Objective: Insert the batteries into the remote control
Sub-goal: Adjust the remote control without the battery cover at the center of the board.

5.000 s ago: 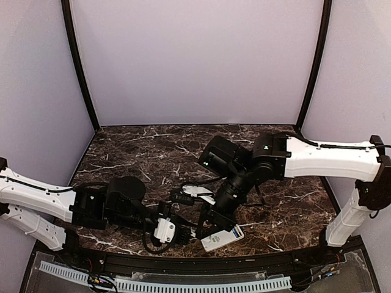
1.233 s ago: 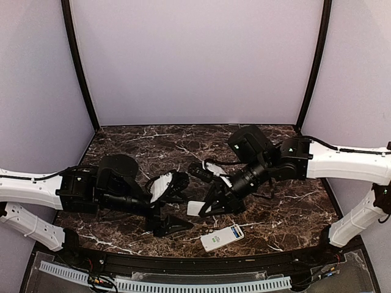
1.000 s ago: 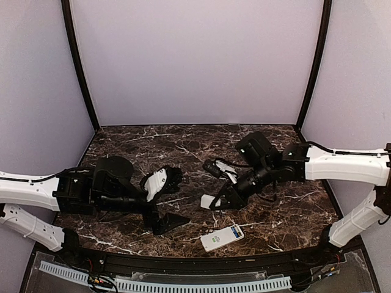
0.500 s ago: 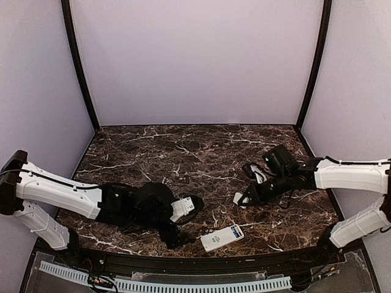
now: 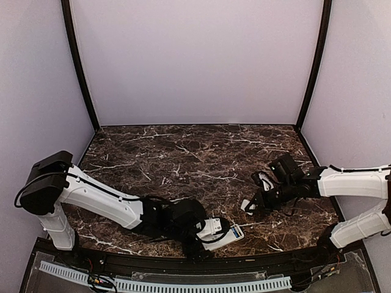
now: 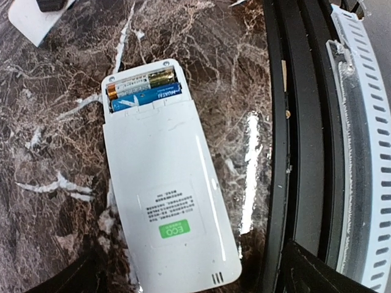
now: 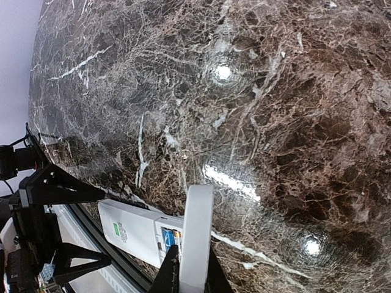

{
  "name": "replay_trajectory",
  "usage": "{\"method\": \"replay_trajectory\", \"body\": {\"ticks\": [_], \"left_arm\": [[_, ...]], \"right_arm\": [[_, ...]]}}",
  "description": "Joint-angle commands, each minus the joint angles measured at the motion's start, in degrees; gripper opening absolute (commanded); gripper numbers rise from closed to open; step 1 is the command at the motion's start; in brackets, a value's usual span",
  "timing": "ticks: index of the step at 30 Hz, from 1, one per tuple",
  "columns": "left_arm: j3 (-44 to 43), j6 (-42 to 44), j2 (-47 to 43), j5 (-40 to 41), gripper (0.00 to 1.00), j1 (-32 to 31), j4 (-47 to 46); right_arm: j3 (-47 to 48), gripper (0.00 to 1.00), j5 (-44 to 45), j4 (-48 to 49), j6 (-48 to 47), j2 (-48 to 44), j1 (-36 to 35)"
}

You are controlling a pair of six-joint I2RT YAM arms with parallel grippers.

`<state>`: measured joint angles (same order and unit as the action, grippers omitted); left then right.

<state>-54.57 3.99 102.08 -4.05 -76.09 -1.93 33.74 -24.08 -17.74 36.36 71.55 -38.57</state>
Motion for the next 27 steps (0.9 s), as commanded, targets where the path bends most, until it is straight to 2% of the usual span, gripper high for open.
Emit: {"method": "replay_trajectory", "body": {"ticks": [1,6,9,12,14,18,22,27], "left_arm": [[-3.03,-0.15,3.70,1.19,0.99,-0.10,1.07],[-4.92,-2.03,6.62,5.63,0.94,-0.10,4.16],[-5.32,-2.31,7.17,7.00,0.82,-0.07,4.67],[-5.45,-2.99,7.54,7.94,0.62,-0.02,5.68],[-5.17,-3.60,7.42,7.92,0.53,0.03,6.20],[-3.78,-3.72,6.69,8.95,0.41,0.31,7.52],[-1.60,-6.66,4.08,10.90,0.34,2.30,9.70],[2.49,-10.80,0.21,12.89,0.33,7.62,11.24]], "right_arm": [[-1.15,0.00,0.85,2.43,0.29,-2.02,0.34],[-1.33,0.00,0.62,2.19,0.12,-2.94,0.33],[-1.24,0.00,0.44,2.33,-0.33,-3.22,0.33],[-0.95,0.00,0.45,2.54,-0.62,-4.20,0.36],[-0.70,0.00,0.33,2.60,-0.73,-4.66,0.35],[-0.29,0.00,-0.05,2.34,-0.79,-4.75,0.34],[0.11,0.00,-0.42,2.93,-0.24,-5.14,0.33],[1.66,0.00,-1.64,3.62,-0.28,-5.25,0.34]]}}
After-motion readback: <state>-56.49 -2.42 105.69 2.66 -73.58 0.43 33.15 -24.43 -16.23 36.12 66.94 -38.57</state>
